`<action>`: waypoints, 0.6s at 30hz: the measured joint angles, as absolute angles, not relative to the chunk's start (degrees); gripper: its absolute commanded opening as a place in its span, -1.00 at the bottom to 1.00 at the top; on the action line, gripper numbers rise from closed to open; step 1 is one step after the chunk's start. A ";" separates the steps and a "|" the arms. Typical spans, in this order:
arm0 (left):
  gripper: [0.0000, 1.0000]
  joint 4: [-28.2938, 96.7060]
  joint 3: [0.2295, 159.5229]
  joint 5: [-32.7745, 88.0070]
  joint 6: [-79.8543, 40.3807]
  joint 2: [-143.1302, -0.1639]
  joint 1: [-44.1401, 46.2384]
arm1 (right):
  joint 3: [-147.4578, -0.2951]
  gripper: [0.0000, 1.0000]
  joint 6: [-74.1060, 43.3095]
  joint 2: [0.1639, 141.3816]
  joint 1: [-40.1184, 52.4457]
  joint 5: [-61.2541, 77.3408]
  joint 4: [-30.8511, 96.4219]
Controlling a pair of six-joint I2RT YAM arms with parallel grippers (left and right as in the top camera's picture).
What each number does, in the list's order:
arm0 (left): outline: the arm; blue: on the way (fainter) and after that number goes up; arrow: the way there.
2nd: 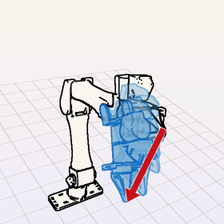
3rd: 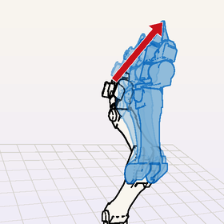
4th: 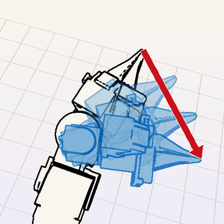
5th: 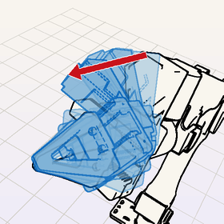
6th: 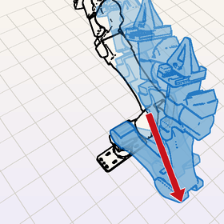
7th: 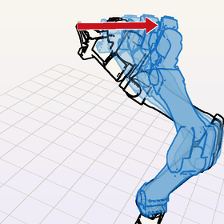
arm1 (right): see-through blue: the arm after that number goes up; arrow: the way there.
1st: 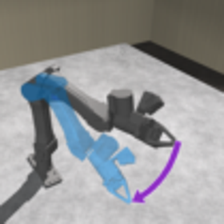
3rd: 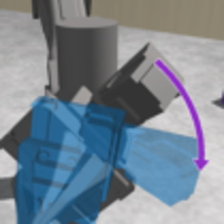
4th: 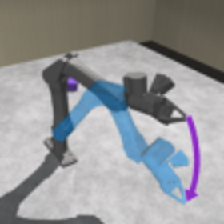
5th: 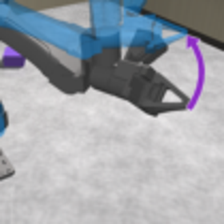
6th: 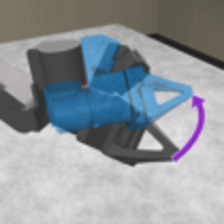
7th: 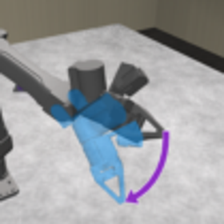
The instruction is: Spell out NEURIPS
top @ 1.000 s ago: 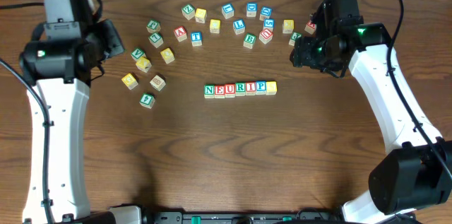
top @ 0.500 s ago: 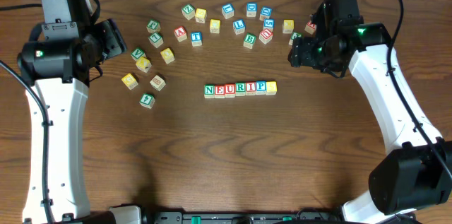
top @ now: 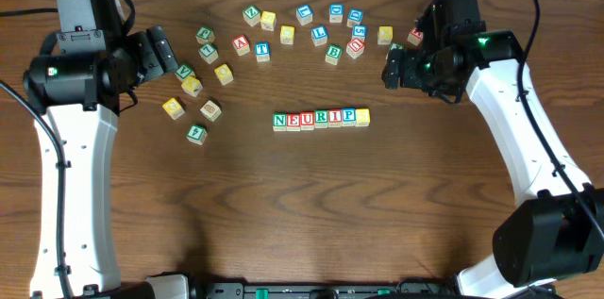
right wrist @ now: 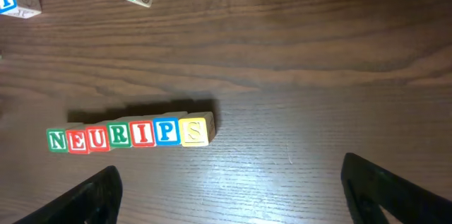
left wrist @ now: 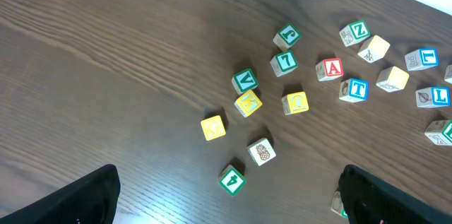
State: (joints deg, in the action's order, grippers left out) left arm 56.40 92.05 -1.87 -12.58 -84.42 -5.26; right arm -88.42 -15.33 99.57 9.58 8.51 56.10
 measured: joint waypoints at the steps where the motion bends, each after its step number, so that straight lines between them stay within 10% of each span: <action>1: 0.95 56.40 92.03 -1.87 -12.58 -84.42 -5.26 | -88.47 0.99 -15.25 99.44 9.58 8.49 56.10; 18: 0.96 56.45 92.05 -1.87 -12.58 -84.42 -5.26 | -91.48 0.98 -15.20 82.30 9.58 8.05 61.08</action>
State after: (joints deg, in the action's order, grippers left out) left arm 56.45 92.05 -1.87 -12.58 -84.42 -5.26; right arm -91.48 -15.20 82.30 9.58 8.05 61.08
